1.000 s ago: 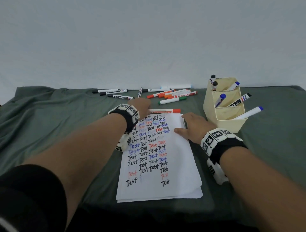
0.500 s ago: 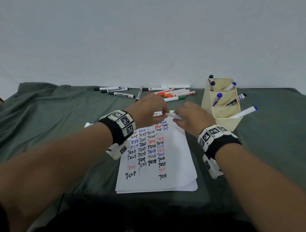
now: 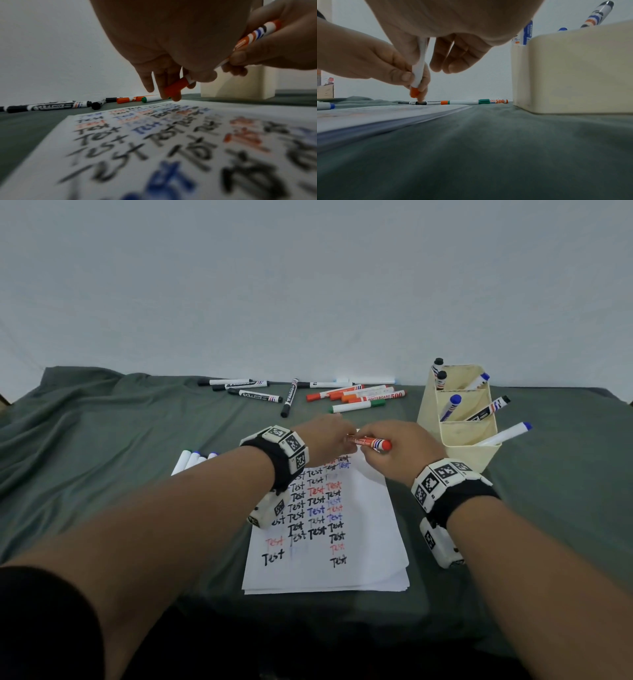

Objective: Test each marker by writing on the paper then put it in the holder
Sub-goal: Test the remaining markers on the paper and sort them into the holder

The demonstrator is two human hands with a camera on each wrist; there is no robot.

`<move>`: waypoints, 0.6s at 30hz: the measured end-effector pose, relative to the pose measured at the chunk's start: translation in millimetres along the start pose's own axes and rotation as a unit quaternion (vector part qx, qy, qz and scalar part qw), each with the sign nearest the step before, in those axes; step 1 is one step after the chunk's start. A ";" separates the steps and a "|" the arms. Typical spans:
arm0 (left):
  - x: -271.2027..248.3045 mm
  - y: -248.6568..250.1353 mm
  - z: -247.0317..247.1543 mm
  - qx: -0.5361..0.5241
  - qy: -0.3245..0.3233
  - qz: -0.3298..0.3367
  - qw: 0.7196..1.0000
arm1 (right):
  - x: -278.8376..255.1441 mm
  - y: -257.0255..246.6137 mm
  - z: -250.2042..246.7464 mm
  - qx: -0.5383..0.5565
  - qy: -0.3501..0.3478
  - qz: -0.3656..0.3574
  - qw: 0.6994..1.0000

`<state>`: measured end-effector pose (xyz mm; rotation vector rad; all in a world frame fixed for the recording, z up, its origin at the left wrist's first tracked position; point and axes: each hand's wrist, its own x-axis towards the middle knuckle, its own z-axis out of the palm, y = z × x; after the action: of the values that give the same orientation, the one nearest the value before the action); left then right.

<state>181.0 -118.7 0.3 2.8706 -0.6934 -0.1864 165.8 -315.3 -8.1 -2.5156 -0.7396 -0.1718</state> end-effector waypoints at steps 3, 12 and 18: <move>0.3 -4.9 3.5 0.018 -0.004 -0.038 0.999 | 1.2 3.5 0.8 -0.016 0.003 -0.012 1.000; -21.7 -40.9 5.8 0.012 0.031 -0.054 0.998 | 10.3 9.2 7.2 -0.048 -0.056 0.026 0.997; -43.9 -86.1 -10.9 -0.079 0.077 -0.219 0.970 | 10.3 11.3 5.7 -0.063 -0.026 0.064 0.996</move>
<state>181.9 -21.6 -3.3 2.8019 -0.0081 -0.0693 180.4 -315.7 -15.3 -2.6871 -0.6010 -0.1115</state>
